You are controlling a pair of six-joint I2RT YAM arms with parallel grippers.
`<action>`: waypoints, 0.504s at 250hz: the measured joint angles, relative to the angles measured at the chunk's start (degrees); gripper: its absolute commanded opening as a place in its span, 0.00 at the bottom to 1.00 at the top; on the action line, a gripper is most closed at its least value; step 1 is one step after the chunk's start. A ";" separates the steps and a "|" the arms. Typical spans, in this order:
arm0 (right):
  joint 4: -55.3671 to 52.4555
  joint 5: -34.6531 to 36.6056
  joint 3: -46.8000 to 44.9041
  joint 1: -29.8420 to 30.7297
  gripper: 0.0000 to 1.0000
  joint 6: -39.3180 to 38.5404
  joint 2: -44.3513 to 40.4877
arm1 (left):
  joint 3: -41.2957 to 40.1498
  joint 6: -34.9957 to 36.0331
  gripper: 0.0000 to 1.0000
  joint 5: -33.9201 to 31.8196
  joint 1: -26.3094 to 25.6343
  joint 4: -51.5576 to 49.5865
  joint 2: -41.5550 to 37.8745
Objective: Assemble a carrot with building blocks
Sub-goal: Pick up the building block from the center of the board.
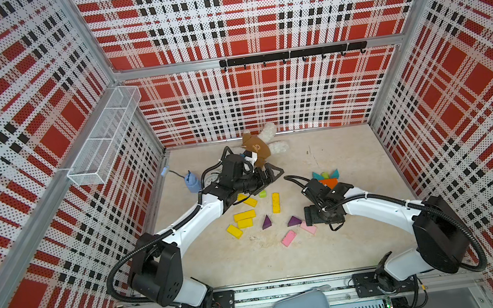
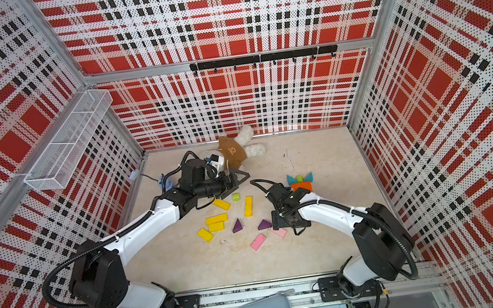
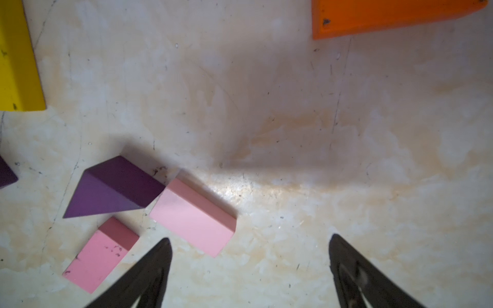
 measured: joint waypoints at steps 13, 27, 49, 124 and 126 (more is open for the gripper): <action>-0.20 0.52 0.00 1.25 0.96 0.96 0.17 | 0.20 0.76 0.99 -0.52 -0.59 -0.83 -0.02; -0.37 0.94 0.02 2.45 0.96 1.79 0.37 | 0.66 1.55 1.00 -1.11 -1.18 -1.95 -0.02; -0.76 1.66 0.07 4.11 0.97 3.19 0.42 | 0.96 2.32 0.99 -1.84 -1.92 -2.84 0.00; -1.75 4.61 0.44 6.38 1.00 5.79 -0.26 | 0.96 3.26 1.00 -3.21 -3.74 -4.31 0.59; -1.75 4.72 0.44 6.38 1.00 5.81 -0.35 | 0.98 3.26 1.00 -3.26 -3.76 -4.31 0.63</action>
